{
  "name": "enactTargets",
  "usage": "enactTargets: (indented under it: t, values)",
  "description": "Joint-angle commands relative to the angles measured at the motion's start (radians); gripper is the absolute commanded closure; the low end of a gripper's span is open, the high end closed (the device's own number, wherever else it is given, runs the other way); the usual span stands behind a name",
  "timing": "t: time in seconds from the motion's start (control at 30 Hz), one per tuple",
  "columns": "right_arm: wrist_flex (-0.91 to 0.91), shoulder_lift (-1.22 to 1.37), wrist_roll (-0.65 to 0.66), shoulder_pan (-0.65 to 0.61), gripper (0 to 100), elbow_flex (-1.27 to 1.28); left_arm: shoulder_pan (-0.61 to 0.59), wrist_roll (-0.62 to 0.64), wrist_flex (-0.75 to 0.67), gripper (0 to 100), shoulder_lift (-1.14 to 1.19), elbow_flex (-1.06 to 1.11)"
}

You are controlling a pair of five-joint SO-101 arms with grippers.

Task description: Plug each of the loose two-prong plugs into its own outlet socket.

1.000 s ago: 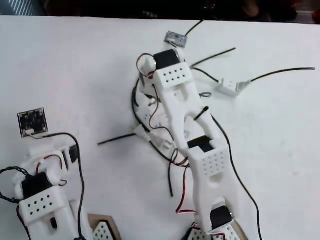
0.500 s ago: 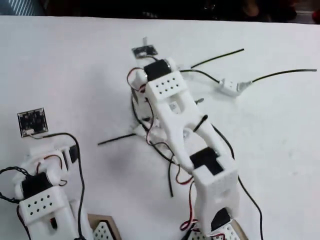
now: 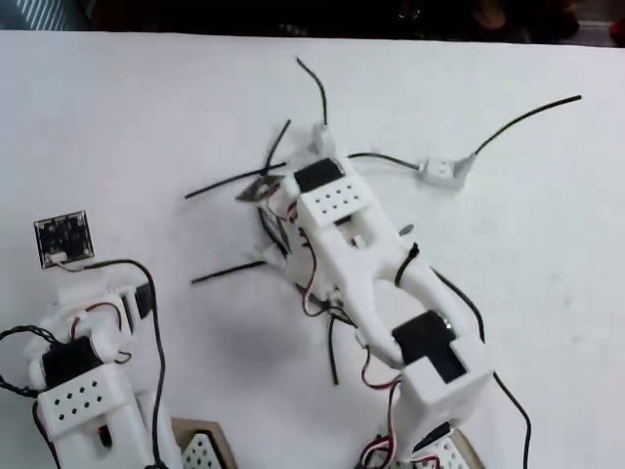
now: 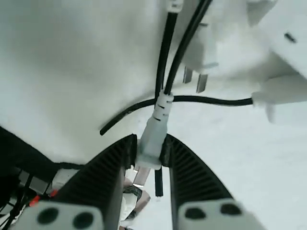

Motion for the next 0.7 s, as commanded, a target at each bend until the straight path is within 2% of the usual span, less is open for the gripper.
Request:
enactTargets:
  t: [0.0,0.17,0.4,0.57,0.67]
  values:
    - [0.016,-0.096,0.049,0.013,98.1,0.092,-0.005,-0.005,-0.02,70,-0.015,-0.002]
    - [-0.01,-0.131,0.095,0.013,98.1,0.226,-0.005,-0.005,-0.02,70,-0.015,-0.002]
    - [-0.237,-0.13,0.086,0.012,97.8,0.391,-0.005,-0.005,-0.02,70,-0.015,0.005]
    - [-0.263,-0.125,0.086,0.007,97.5,0.416,-0.004,-0.005,-0.041,70,-0.015,0.014]
    - [-0.263,-0.102,0.086,0.008,93.2,0.416,-0.004,-0.005,-0.041,70,-0.015,0.014]
